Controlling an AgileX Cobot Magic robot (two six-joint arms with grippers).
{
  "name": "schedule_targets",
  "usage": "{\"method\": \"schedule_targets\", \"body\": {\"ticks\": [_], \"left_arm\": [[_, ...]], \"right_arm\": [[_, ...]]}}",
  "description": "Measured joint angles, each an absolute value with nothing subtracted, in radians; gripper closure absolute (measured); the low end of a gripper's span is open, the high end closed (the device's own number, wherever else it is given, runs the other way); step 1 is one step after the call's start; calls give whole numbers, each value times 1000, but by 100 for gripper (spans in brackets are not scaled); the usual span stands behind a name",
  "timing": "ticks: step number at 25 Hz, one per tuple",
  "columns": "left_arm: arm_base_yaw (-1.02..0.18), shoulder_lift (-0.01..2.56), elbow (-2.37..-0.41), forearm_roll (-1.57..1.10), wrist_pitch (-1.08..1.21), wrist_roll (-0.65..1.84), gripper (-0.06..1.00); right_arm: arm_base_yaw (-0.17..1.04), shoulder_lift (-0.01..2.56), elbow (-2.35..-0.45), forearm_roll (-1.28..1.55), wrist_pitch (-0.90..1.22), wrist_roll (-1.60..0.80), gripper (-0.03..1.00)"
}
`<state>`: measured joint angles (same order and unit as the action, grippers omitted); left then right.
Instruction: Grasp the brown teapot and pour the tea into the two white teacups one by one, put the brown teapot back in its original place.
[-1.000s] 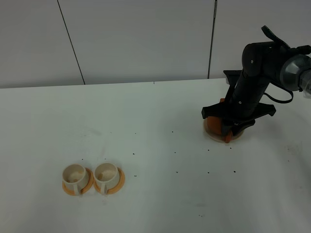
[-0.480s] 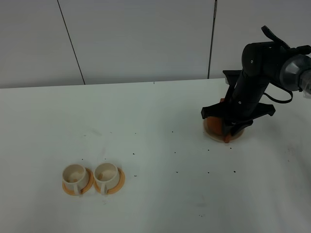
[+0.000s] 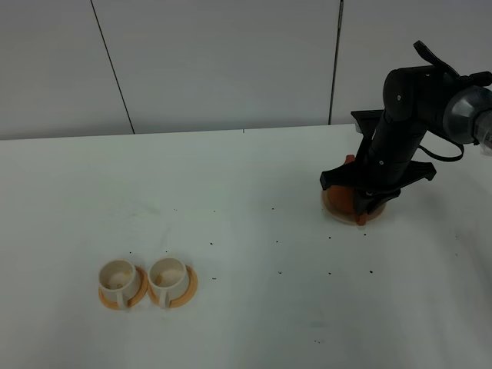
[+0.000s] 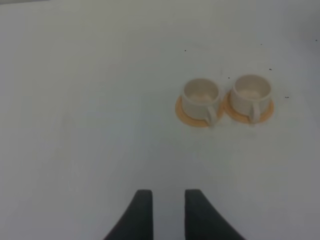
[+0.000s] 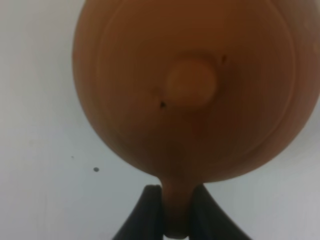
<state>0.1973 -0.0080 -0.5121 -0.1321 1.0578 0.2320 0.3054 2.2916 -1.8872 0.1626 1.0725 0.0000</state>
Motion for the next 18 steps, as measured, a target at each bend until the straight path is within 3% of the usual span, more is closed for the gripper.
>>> {"method": "schedule_targets", "body": {"ticks": [18], "left_arm": [[197,-8,-512,-132,1058,232,71]], "right_arm": [[305,2292,-1887,158,1074,0,87]]}}
